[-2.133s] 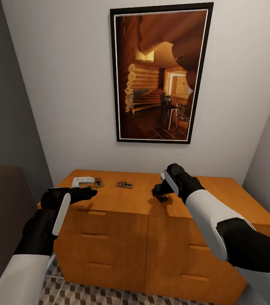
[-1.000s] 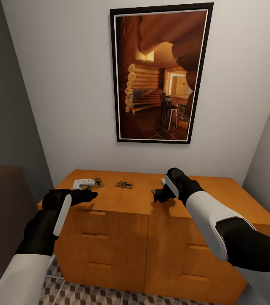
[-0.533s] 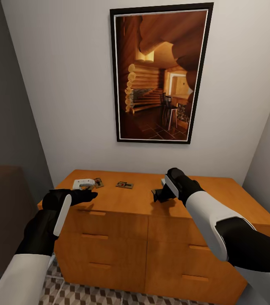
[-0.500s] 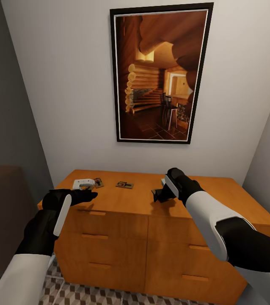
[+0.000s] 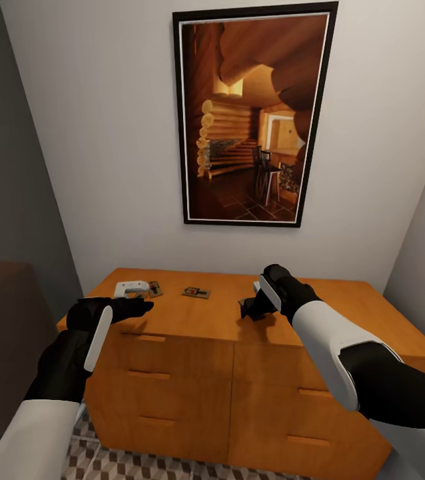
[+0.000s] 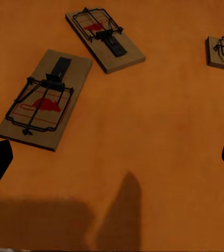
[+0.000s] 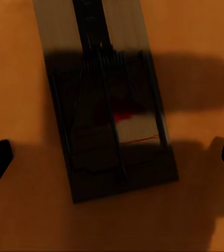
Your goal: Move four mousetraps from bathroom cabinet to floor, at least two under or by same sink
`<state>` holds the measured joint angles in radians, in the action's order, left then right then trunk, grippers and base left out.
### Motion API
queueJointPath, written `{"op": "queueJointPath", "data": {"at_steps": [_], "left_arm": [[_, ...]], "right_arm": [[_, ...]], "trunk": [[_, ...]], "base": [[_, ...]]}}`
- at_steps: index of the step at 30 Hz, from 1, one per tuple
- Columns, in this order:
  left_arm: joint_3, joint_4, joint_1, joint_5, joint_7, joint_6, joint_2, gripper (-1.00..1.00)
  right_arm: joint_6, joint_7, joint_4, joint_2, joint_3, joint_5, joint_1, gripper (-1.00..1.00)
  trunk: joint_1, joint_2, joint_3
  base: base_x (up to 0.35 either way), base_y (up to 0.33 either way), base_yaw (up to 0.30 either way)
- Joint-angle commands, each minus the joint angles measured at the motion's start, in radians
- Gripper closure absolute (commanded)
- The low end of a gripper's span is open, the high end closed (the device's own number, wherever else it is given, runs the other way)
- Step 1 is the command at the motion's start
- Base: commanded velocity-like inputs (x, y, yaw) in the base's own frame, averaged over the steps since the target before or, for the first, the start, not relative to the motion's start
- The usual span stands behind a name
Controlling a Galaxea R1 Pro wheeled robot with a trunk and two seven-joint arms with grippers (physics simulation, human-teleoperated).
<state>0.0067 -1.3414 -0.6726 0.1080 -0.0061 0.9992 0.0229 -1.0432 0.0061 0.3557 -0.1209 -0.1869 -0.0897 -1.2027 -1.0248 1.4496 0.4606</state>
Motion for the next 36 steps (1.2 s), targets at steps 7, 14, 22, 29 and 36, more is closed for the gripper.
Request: {"op": "queueJointPath", "data": {"at_steps": [7,14,22,29,36], "left_arm": [[0.001,0.0,-0.001,0.005,0.0,-0.004,0.0,-1.0],[0.001,0.001,-0.001,0.005,0.0,-0.006,0.0,-1.0],[0.0,0.001,-0.001,0.006,0.0,-0.007,0.0,-1.0],[0.001,0.001,-0.001,0.006,0.0,-0.007,0.0,-1.0],[0.0,0.001,-0.001,0.005,0.0,-0.007,0.0,-1.0]], "right_arm": [[-0.004,-0.002,-0.006,0.001,-0.011,0.016,0.0,-1.0],[-0.004,-0.002,-0.006,0.001,-0.011,0.016,0.0,-1.0],[-0.004,-0.002,-0.006,0.001,-0.011,0.015,0.0,-1.0],[-0.004,0.002,-0.011,0.001,-0.011,0.014,0.0,1.0],[-0.004,0.011,-0.02,0.003,-0.015,0.014,0.0,1.0]], "trunk": [[0.0,0.0,0.001],[0.0,0.0,0.001],[0.0,0.0,0.001],[0.0,0.0,0.001],[0.0,0.0,0.001]], "base": [[0.015,0.0,0.0],[0.004,0.0,0.0],[0.0,0.0,0.0],[0.0,0.0,0.0],[0.0,0.0,0.0]]}}
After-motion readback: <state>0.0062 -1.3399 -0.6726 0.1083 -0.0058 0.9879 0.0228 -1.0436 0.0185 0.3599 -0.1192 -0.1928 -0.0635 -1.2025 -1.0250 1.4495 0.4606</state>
